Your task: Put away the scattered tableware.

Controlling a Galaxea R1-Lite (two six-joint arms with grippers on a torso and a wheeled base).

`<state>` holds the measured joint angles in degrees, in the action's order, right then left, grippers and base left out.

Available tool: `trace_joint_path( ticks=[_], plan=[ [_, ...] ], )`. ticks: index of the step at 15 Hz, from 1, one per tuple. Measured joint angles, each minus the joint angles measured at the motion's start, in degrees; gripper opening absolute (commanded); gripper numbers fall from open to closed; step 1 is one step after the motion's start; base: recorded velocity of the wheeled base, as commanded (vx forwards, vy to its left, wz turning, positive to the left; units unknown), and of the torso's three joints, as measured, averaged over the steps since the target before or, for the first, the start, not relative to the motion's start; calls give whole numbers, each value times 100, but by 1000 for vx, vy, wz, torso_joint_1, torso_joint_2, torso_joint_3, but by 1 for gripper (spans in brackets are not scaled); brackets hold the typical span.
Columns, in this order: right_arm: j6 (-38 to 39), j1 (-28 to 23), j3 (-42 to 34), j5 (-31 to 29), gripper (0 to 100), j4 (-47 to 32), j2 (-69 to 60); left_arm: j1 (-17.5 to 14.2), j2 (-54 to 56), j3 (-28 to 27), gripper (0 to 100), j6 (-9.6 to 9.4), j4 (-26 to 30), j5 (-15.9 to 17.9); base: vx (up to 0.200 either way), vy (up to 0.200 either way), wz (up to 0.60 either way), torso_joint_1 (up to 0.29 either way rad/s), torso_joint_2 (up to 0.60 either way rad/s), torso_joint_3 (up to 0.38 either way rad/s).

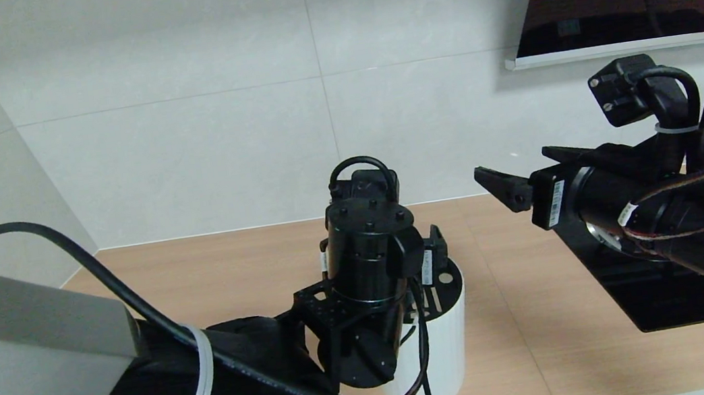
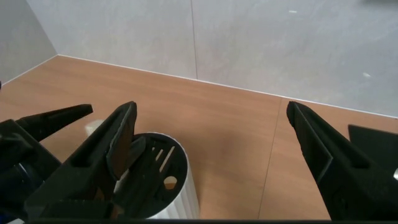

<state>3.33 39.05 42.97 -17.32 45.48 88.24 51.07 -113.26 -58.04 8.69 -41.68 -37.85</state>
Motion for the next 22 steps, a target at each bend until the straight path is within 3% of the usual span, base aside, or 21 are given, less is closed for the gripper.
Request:
trace_joint_path(
  ticks=[4, 8, 11, 13, 16, 18, 22],
  plan=[
    [9, 0, 27, 24, 100, 24, -1, -5, 199, 13, 100, 52, -20, 11, 0, 0, 0, 0, 0, 0],
    [-2, -63, 129, 74, 100, 17, -45, -52, 1098, 182, 100, 156, -15, 279, 0, 0, 0, 0, 0, 0],
    [-2, -208, 241, 160, 100, 28, -108, -446, 1955, 473, 100, 37, 7, 484, 0, 0, 0, 0, 0, 0],
    [-2, -462, 99, 173, 100, 28, -389, -940, 2679, 896, 100, -44, 40, 677, 0, 0, 0, 0, 0, 0],
    [-156, -884, -544, 230, 100, 2, -1202, -1642, 3934, 1885, 100, -278, 271, 892, 0, 0, 0, 0, 0, 0],
    [-262, -1039, -1070, 235, 100, -104, -2008, -1932, 4902, 2533, 100, -522, 547, 950, 0, 0, 0, 0, 0, 0],
    [-333, -1493, -1897, 244, 100, -1453, -4190, -2406, 7085, 3211, 100, -1115, 2004, 1000, 0, 0, 0, 0, 0, 0]
  ],
)
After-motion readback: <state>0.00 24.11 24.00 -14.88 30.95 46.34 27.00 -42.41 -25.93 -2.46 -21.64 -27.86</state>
